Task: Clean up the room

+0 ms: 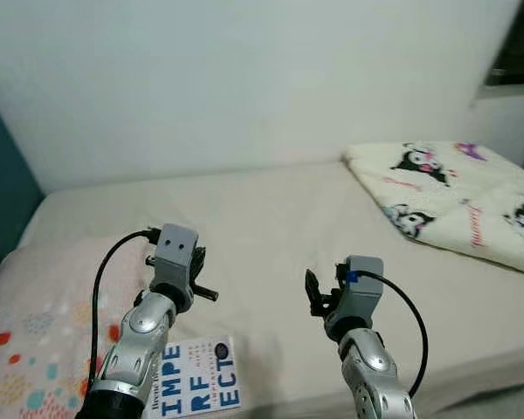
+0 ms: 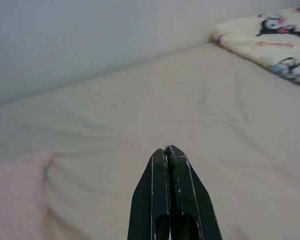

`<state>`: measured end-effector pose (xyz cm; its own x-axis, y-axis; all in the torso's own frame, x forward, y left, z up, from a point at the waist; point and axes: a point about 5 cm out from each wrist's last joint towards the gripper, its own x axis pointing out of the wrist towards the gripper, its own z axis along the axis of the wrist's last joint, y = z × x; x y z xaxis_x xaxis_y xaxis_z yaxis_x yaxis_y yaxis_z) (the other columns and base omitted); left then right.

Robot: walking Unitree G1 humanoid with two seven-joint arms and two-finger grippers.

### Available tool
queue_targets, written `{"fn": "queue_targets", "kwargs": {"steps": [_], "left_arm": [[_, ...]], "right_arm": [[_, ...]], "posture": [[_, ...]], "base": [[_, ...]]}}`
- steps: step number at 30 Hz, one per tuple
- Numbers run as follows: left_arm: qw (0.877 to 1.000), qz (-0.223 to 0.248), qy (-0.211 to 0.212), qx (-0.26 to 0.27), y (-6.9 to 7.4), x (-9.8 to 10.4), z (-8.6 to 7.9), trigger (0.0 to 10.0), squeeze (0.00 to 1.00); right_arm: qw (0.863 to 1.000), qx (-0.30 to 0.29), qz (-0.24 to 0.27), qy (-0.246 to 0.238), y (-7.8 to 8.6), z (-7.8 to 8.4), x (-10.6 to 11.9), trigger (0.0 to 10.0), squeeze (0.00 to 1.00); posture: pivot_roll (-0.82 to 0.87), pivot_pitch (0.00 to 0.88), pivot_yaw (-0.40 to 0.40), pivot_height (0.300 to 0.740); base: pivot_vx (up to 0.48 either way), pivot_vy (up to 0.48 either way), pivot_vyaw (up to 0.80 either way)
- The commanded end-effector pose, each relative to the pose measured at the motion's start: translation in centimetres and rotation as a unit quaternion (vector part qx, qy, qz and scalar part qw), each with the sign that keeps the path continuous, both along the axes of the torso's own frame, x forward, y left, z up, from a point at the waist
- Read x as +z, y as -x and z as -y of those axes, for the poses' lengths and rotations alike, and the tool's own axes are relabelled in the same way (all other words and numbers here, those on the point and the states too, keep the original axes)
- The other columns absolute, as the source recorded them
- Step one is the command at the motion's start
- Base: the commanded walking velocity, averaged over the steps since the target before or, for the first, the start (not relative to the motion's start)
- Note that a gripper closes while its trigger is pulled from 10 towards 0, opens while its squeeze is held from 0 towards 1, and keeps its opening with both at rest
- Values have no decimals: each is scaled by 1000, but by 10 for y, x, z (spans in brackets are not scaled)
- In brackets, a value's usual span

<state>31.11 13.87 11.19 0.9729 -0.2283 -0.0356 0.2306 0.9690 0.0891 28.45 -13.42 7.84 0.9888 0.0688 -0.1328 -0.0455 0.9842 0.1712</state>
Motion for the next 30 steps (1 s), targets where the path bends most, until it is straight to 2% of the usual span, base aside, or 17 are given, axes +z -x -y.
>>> {"fn": "queue_targets", "kwargs": {"steps": [1,30], "left_arm": [[1000,-11,10,-4,-1,-2,2,10000,0],[1000,-20,22,-10,0,-1,2,10000,0]], "right_arm": [[1000,0,-6,-4,-1,-2,-1,10000,0],[1000,-6,-12,-15,-1,1,1,10000,0]], "posture": [[-63,2,1,740],[-64,22,2,740]], "base": [[0,-360,0],[0,-413,0]]}}
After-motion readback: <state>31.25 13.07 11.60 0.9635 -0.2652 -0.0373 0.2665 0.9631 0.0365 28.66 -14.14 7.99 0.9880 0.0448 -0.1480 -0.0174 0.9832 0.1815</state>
